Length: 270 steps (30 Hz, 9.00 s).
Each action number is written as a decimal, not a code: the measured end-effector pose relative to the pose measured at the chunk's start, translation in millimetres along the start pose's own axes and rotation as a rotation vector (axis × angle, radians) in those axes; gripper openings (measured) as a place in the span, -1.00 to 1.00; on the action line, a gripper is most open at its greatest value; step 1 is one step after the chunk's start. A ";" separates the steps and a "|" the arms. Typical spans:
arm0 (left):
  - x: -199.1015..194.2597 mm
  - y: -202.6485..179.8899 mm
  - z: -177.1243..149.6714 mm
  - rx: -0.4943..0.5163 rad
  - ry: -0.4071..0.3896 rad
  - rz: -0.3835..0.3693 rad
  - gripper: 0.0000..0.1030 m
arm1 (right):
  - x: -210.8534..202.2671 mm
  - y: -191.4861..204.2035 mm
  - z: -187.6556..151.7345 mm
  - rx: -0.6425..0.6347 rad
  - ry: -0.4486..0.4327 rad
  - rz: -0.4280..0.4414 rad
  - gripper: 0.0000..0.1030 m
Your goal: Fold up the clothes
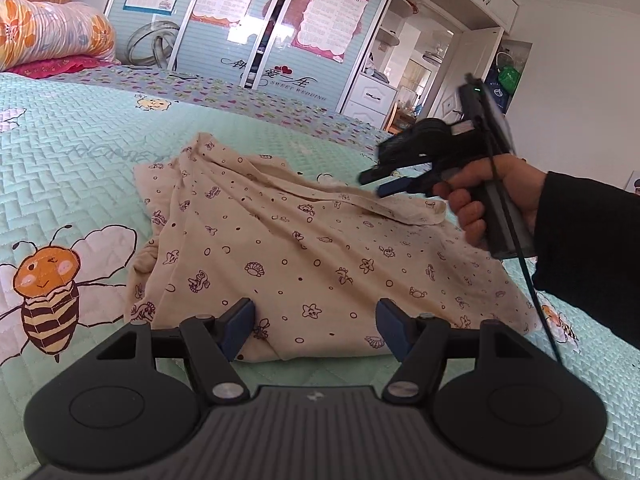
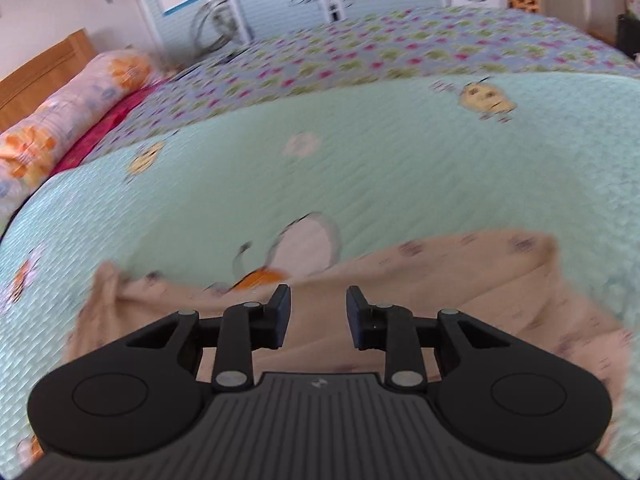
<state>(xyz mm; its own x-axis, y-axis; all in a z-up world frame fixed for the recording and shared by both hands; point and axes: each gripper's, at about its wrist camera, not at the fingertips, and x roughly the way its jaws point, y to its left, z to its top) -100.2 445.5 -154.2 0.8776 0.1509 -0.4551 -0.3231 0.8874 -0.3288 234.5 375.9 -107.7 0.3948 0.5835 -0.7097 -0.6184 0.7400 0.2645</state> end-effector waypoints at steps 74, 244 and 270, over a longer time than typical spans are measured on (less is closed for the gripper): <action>-127.2 63.6 -7.8 -0.355 -0.137 0.311 0.37 | -93.1 204.8 -196.1 -0.390 -0.086 0.135 0.10; -164.7 91.3 -36.8 -0.597 0.214 -0.006 -0.99 | -271.3 -144.8 -291.9 0.350 -0.140 0.107 -1.00; -196.4 71.5 -31.1 -0.345 0.228 -0.044 -0.99 | -335.4 -140.7 -308.1 0.232 -0.194 0.175 -1.00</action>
<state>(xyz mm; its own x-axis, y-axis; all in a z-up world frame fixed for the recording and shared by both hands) -306.7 465.7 -114.0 0.8047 -0.0182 -0.5934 -0.4212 0.6869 -0.5922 -20.2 -27.0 -108.1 0.4319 0.7445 -0.5091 -0.5260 0.6664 0.5284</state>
